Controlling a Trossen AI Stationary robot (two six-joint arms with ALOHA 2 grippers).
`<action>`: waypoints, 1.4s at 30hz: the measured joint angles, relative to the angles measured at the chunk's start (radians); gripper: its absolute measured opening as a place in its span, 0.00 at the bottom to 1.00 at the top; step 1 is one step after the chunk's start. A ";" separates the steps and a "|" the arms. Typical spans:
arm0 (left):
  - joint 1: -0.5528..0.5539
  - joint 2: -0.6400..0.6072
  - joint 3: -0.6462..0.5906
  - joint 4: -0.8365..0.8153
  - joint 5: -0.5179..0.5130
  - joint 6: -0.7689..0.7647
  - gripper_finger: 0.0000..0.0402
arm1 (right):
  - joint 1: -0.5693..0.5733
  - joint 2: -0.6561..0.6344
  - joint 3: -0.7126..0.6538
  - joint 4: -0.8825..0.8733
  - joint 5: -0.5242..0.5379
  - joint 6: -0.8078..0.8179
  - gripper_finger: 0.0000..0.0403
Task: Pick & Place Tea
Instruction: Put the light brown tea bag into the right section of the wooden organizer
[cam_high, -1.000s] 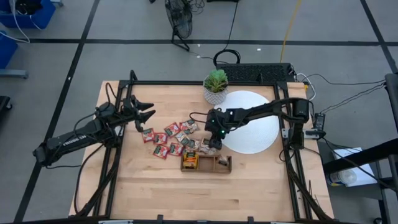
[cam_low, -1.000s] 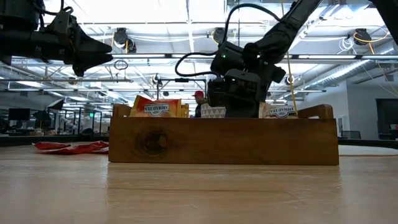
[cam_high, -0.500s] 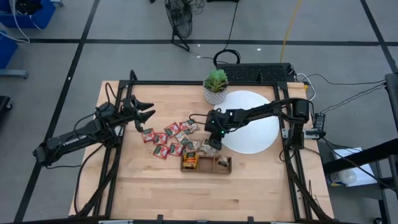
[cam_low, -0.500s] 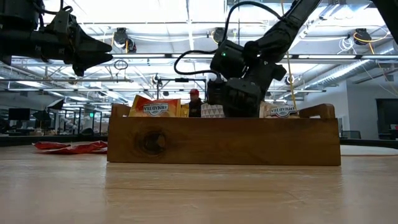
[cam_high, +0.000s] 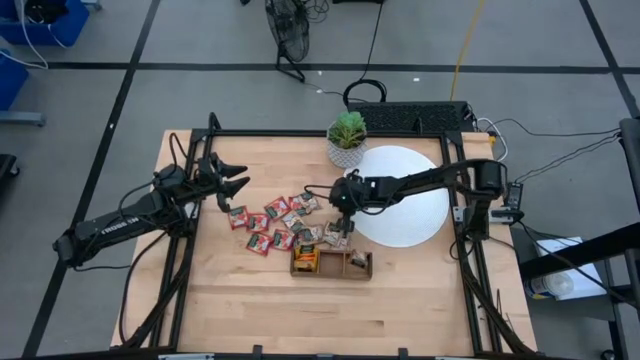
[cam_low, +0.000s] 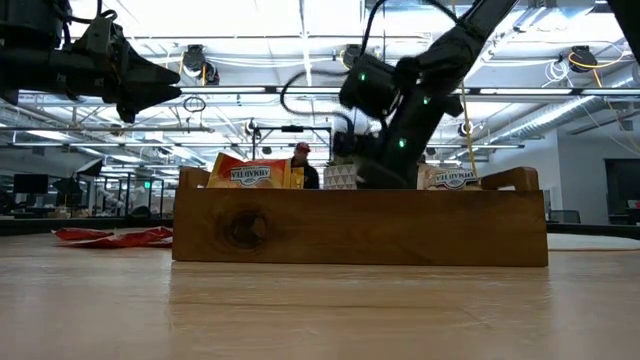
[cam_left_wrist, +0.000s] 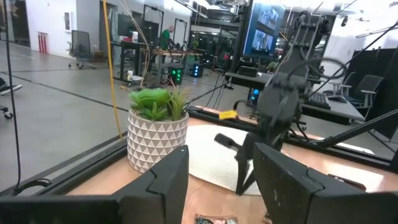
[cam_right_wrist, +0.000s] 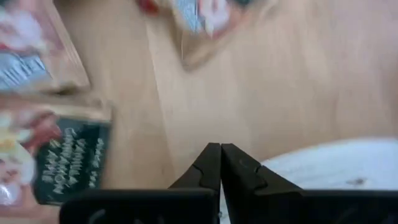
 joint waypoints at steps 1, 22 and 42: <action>0.000 0.000 0.000 0.000 0.000 0.000 0.45 | 0.004 -0.021 0.004 0.003 -0.035 -0.005 0.00; 0.000 0.000 0.000 0.000 0.000 0.000 0.45 | 0.102 0.056 0.021 -0.019 -0.204 0.022 0.00; 0.000 0.000 0.000 0.000 0.000 0.000 0.45 | 0.064 -0.167 0.021 -0.052 0.062 0.007 0.06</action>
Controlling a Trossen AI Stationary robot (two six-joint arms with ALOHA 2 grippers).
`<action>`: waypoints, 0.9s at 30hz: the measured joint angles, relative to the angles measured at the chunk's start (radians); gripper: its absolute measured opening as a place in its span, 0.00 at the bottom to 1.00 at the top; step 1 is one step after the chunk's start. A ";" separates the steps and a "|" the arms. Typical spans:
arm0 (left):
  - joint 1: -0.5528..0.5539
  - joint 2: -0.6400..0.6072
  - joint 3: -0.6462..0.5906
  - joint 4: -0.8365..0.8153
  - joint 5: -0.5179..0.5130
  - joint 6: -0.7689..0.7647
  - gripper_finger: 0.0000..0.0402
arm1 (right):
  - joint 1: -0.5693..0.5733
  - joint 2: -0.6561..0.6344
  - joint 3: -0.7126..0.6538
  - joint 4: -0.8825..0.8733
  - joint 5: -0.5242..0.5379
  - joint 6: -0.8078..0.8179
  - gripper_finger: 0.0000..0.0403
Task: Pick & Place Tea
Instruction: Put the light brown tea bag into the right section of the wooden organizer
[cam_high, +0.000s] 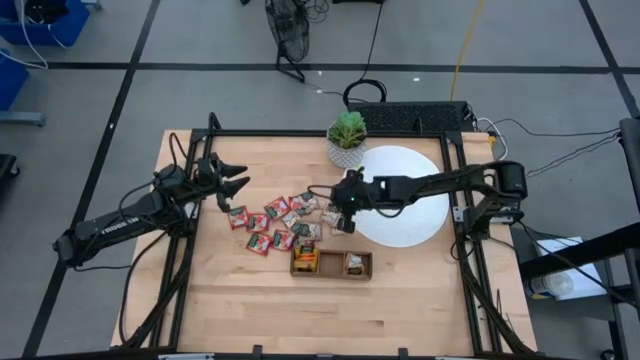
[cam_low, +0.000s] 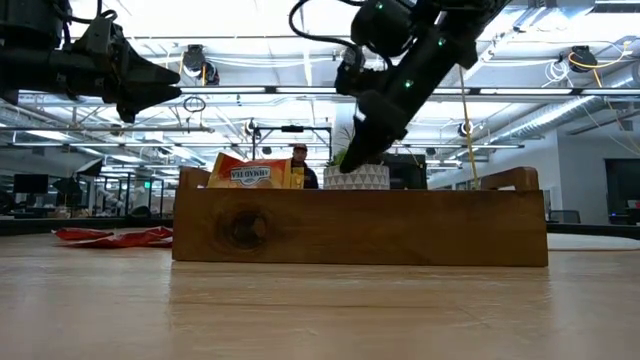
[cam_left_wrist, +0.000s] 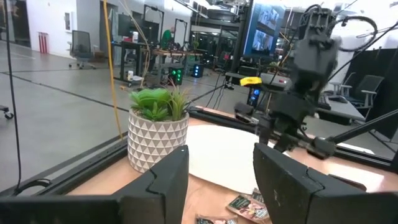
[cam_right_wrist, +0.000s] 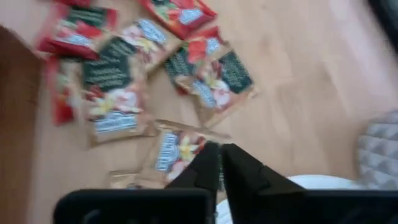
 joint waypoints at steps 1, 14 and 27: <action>0.000 0.000 0.000 0.000 0.000 0.000 0.45 | -0.005 -0.001 0.000 -0.002 -0.021 0.016 0.10; 0.000 0.000 0.000 -0.001 0.000 0.000 0.45 | 0.039 0.223 0.115 -0.103 -0.018 0.081 0.72; 0.000 0.000 0.000 -0.001 0.000 0.000 0.45 | 0.050 0.304 0.172 -0.190 0.099 0.017 0.59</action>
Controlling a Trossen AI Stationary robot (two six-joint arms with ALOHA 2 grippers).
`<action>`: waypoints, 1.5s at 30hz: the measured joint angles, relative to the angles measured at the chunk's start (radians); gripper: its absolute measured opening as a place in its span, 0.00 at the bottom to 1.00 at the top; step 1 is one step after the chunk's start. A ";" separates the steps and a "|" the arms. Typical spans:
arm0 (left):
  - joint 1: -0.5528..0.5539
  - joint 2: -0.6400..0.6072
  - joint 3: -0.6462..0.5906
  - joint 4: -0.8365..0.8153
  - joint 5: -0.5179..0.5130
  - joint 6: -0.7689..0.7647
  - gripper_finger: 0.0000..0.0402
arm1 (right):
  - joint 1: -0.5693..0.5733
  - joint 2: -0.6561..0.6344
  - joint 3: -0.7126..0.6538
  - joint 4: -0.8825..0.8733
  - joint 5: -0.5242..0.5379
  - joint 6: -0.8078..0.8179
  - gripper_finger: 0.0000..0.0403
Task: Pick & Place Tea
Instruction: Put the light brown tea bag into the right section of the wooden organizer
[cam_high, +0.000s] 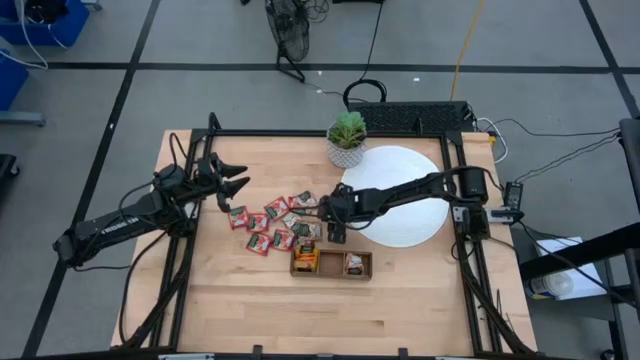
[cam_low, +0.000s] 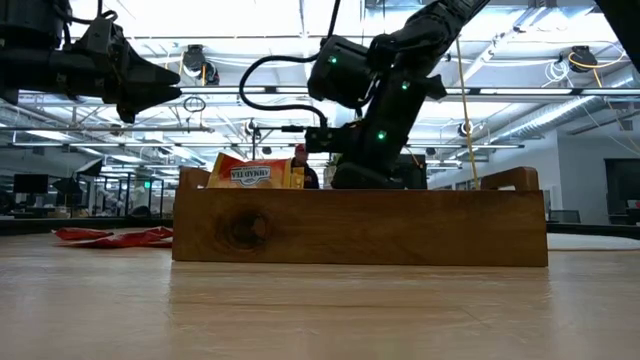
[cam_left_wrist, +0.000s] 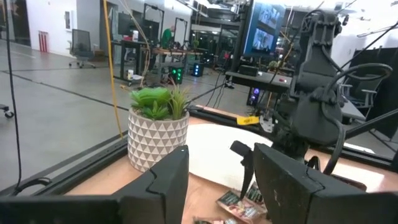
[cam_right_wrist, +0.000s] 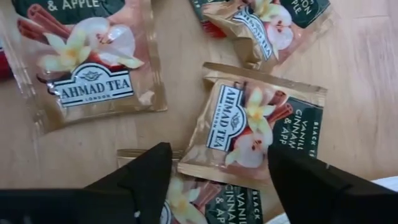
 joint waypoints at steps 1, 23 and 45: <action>0.000 0.000 0.000 0.002 0.000 0.000 0.45 | 0.000 -0.005 -0.001 -0.004 -0.001 0.001 0.57; 0.000 0.000 0.000 0.001 0.000 0.000 0.45 | 0.001 -0.050 -0.005 0.013 -0.009 -0.113 0.04; 0.000 0.000 0.000 0.001 0.000 0.000 0.45 | -0.068 0.047 0.001 0.129 -0.080 -0.117 0.52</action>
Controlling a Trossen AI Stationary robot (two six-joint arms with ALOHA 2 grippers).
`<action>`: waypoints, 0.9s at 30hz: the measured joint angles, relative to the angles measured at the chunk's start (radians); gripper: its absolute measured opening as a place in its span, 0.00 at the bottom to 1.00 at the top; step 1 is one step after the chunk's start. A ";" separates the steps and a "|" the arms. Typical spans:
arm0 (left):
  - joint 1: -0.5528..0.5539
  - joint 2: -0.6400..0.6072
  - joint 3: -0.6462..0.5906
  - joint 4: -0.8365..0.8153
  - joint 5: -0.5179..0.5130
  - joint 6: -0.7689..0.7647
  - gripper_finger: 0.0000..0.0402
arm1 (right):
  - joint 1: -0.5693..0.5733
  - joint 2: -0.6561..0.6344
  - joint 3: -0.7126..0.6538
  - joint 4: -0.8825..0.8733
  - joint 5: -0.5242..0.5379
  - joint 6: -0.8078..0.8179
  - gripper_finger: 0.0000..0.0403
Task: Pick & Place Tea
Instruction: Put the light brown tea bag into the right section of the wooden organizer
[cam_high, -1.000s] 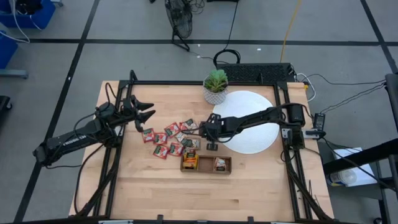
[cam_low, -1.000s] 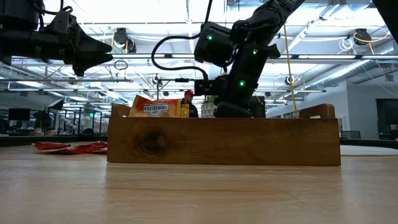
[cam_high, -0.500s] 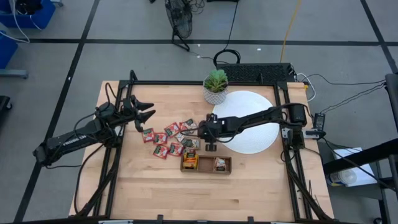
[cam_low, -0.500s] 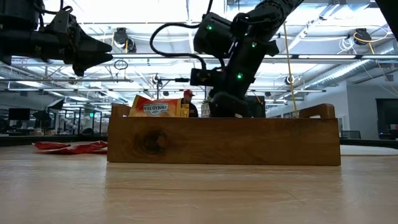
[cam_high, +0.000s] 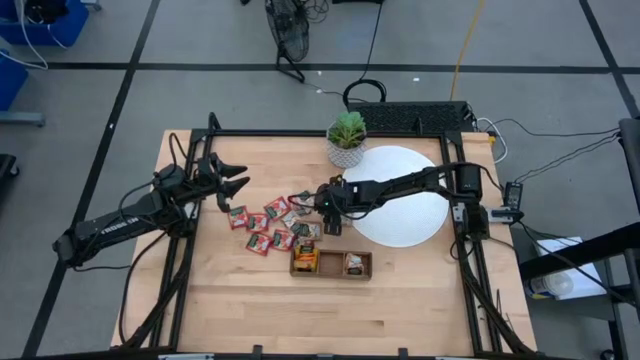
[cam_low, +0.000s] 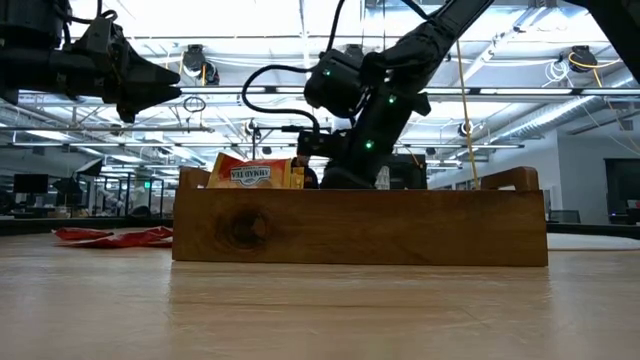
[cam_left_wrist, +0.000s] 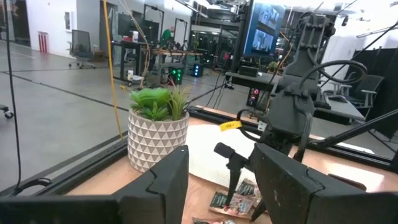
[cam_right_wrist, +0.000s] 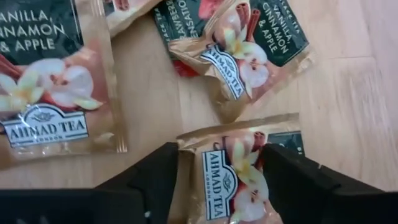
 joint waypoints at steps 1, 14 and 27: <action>0.000 0.000 0.000 0.001 0.000 0.000 0.45 | 0.000 0.001 0.000 -0.001 0.001 -0.001 0.49; 0.000 0.000 0.000 0.000 0.000 0.000 0.45 | 0.016 -0.005 -0.003 -0.007 0.054 -0.016 0.03; 0.000 0.000 0.000 0.000 0.000 0.000 0.45 | 0.243 -0.324 -0.008 -0.215 0.365 0.117 0.00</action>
